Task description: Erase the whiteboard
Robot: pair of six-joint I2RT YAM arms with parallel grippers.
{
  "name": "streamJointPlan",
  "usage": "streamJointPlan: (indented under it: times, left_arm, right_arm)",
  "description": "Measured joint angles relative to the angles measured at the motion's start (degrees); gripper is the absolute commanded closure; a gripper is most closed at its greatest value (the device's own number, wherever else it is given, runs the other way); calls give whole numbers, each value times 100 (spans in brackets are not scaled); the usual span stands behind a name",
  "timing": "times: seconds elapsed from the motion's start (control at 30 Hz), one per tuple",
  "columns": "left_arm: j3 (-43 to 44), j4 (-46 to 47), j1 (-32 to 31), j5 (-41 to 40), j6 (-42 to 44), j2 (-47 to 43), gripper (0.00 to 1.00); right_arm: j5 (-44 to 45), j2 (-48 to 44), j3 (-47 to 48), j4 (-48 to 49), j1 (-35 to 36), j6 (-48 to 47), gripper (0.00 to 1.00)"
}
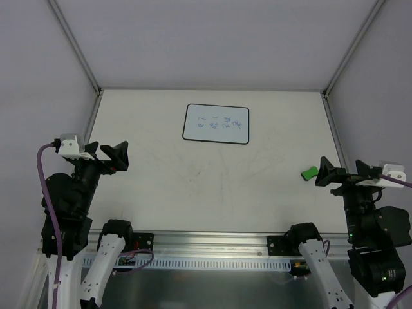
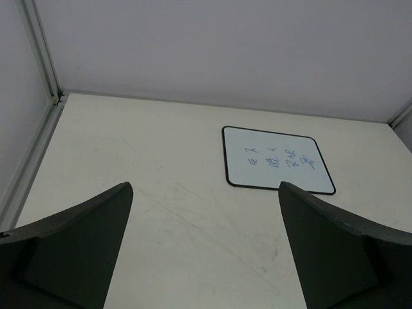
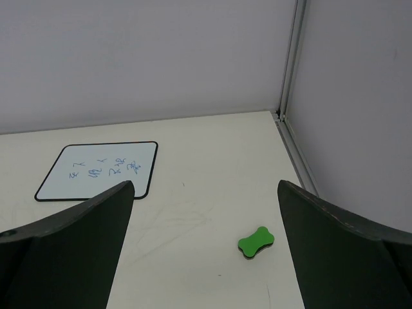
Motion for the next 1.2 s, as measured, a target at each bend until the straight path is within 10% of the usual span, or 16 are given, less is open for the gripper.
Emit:
streamJointPlan:
  times: [0.33,0.77,1.2]
  left_arm:
    - [-212,7,0,39,-212,225,1]
    - [-975,118,0,323,-649,1377,1]
    - [-1493,398,2,317,-761,1847,1]
  right_arm:
    - [-1134,826,13,-24,0,197,1]
    - [-1926,4662,-402,1287,363,669,2]
    - [-697,8474,385,2712,826,1499,46]
